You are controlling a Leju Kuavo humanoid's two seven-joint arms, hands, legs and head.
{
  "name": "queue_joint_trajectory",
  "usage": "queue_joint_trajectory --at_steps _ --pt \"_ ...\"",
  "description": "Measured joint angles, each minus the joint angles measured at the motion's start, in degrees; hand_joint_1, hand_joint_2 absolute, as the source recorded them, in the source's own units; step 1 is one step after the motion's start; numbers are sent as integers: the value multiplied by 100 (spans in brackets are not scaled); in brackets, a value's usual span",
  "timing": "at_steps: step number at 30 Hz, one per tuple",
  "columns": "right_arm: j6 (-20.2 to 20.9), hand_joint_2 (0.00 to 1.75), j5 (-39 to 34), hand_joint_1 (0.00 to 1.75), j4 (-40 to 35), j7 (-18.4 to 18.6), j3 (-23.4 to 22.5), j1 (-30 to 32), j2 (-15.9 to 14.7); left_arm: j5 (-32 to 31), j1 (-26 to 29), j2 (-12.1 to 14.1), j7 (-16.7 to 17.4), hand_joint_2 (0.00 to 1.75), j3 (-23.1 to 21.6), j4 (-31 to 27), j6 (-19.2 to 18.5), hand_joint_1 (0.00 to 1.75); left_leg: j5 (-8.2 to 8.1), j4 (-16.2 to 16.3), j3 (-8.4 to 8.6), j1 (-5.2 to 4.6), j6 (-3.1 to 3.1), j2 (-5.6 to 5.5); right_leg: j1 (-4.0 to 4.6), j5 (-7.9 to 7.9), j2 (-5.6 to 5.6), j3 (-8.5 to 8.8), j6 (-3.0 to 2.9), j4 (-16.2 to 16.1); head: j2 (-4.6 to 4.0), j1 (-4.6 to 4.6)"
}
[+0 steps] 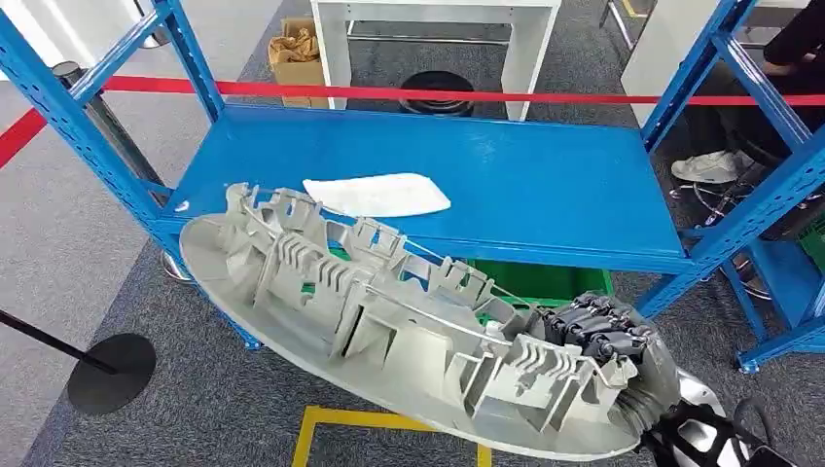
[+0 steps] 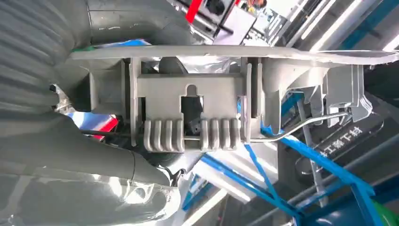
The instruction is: Take the parts from the cabinet and place them on the table.
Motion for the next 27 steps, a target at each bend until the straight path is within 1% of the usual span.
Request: queue_joint_trajectory --at_steps 1,2,3,4,5,6,7,8,9,10,11,12,13,14,15,16,17,18,19,20,21,22,23,24,25,26,27 --pt "42 175 -57 175 22 17 0 -54 -13 6 0 -18 -24 175 0 0 -11 0 27 37 -40 0 -19 -4 1 67 1 410 -28 -603 0 0" --pt "106 175 -144 175 54 35 2 -127 -28 13 -2 -32 -80 175 0 0 -17 0 56 57 -92 -28 -55 -4 22 -146 2 652 -56 -979 0 -4" --pt "153 175 -219 175 74 37 4 -170 -31 22 -5 -35 -116 175 0 0 -35 0 99 52 -104 -21 -87 -6 36 -88 7 614 -119 -982 0 -15" --pt "217 175 -318 175 107 35 7 -216 -39 43 -6 -35 -174 175 0 0 -48 0 130 69 -108 -18 -116 -10 48 -79 9 573 -140 -1007 0 0" --pt "278 175 -369 175 136 24 9 -266 -46 61 -7 -35 -203 175 0 0 -57 0 169 65 -120 -8 -152 -11 60 -61 12 544 -173 -984 0 -9" --pt "326 175 -417 175 164 6 11 -303 -50 65 -4 -35 -223 175 0 0 -68 0 207 56 -137 -17 -188 -15 54 -17 10 513 -231 -1001 0 -11" --pt "382 175 -461 175 201 -7 15 -349 -48 65 -6 -22 -245 175 0 0 -94 0 134 106 -185 6 -220 -41 8 51 -24 451 -297 -1017 0 9" --pt "428 175 -503 175 234 -31 13 -374 -50 65 -4 -13 -262 175 0 -2 -96 0 -136 278 -285 3 -256 -45 9 107 -25 371 -350 -1017 0 -22" --pt "467 175 -542 175 258 -55 6 -390 -50 65 -5 19 -282 175 0 -2 -96 0 -507 658 -425 21 -290 -43 9 175 -30 285 -362 -1016 0 -37" --pt "481 175 -553 175 277 -64 7 -400 -48 63 -7 39 -286 175 0 -2 -98 0 -796 1094 -567 35 -314 -43 10 241 -30 228 -368 -1009 0 -35" --pt "489 175 -562 175 304 -68 5 -401 -48 59 -8 59 -286 175 0 -4 -105 0 -986 1505 -679 43 -329 -42 11 304 -34 145 -361 -1005 0 -39" --pt "492 175 -564 175 326 -70 4 -400 -48 57 -8 68 -286 175 0 -4 -109 0 -1019 1783 -722 46 -337 -42 11 364 -33 65 -355 -1003 0 -35" --pt "492 175 -562 175 347 -70 4 -400 -48 57 -7 77 -286 175 0 -4 -109 0 -901 1821 -646 50 -336 -42 11 425 -34 -14 -343 -1001 0 -42" --pt "492 175 -562 175 365 -70 0 -399 -48 48 -8 85 -286 175 0 -4 -105 0 -684 1601 -448 54 -329 -42 10 484 -34 -88 -330 -1000 0 -39" --pt "503 175 -566 175 376 -70 -9 -399 -44 17 -9 92 -277 175 0 -4 -90 0 -454 1166 -133 55 -315 -42 10 542 -32 -154 -314 -1000 0 -37" --pt "550 175 -588 175 378 -70 -41 -399 -35 -4 -13 103 -266 175 0 -4 -61 0 -335 593 273 53 -297 -44 11 596 -31 -204 -291 -1000 0 -39" --pt "609 175 -620 175 378 -70 -83 -399 -26 -13 -23 120 -267 175 0 -9 -39 0 -451 73 628 49 -276 -59 17 642 -31 -221 -261 -995 0 -39" --pt "660 175 -645 175 378 -79 -129 -406 -24 -31 -36 140 -264 175 0 -9 -26 0 -522 -220 770 12 -245 -83 33 697 -35 -245 -218 -996 0 -28" --pt "708 175 -666 175 380 -81 -149 -416 -22 -46 -32 142 -264 175 0 -7 -24 0 -476 -169 714 6 -206 -93 28 749 -43 -227 -181 -1034 0 -20" --pt "752 175 -695 175 389 -83 -155 -432 -20 -46 -29 153 -264 175 0 -9 -24 0 -464 -171 666 -23 -182 -96 10 799 -43 -239 -143 -1045 0 -66" --pt "795 175 -730 175 398 -83 -168 -434 -20 -46 -26 168 -264 175 0 -7 -37 0 -416 -170 629 -25 -121 -92 7 861 -41 -242 -100 -1087 0 -46" --pt "817 175 -741 175 409 -83 -181 -434 -15 -46 -28 170 -264 175 0 -7 -52 0 -315 -224 573 28 -54 -65 -7 844 -33 -292 -71 -1058 0 -59" --pt "828 175 -745 175 420 -83 -190 -435 -15 -46 -39 173 -264 175 0 -7 -70 0 -251 -215 494 20 -12 -45 1 598 -20 -371 -59 -932 0 -48" --pt "835 175 -745 175 433 -83 -197 -436 -15 -46 -38 182 -264 175 0 -9 -77 0 -187 -212 417 18 25 -41 1 234 -18 -463 -47 -634 0 -9" --pt "835 175 -736 175 446 -83 -199 -431 -15 -46 -34 188 -269 175 0 -9 -90 0 -118 -210 336 8 34 -37 1 -135 -18 -572 -31 -185 0 -7" --pt "835 175 -728 175 461 -83 -201 -424 -15 -48 -31 190 -278 175 0 -9 -107 0 -47 -204 248 -10 47 -28 2 -404 -18 -674 -20 299 0 -9" --pt "833 175 -714 175 472 -85 -201 -416 -15 -59 -30 192 -286 175 -2 -9 -114 0 21 -196 188 -23 51 -18 2 -502 -17 -721 -20 680 0 -2"
